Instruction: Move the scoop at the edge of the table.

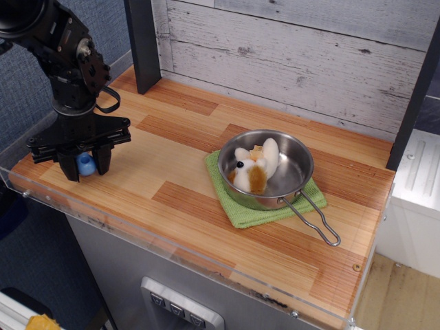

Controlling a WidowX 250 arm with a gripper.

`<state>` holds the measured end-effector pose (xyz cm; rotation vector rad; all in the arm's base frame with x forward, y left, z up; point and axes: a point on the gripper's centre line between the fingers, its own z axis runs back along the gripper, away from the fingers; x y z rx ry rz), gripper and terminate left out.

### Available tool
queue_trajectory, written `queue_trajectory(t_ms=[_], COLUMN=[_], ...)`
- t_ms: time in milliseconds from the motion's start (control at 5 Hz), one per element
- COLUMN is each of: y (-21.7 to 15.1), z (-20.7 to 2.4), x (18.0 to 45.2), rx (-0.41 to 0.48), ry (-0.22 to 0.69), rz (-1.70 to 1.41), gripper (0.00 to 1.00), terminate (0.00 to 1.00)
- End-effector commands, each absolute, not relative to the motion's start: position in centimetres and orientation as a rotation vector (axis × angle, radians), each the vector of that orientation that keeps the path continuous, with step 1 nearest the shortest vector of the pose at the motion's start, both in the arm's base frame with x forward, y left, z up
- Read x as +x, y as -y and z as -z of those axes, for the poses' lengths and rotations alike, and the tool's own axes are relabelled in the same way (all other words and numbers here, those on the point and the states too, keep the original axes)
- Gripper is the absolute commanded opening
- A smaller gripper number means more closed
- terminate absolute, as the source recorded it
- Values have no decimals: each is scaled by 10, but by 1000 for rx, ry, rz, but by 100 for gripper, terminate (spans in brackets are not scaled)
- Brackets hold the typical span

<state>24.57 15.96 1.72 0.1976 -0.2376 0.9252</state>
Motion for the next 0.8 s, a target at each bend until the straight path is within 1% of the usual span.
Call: queue_trajectory(t_ms=[0,200,400,600], y=[-148,-147,-149,-150], z=[-15,-12,-14,-16], x=[242,241,240,239], rx=[124,71,89,88], ry=[302,289,276,278], rz=[-958,-969,-973,-979], gripper=[0,100,100,100], terminate=[0,0,0,0])
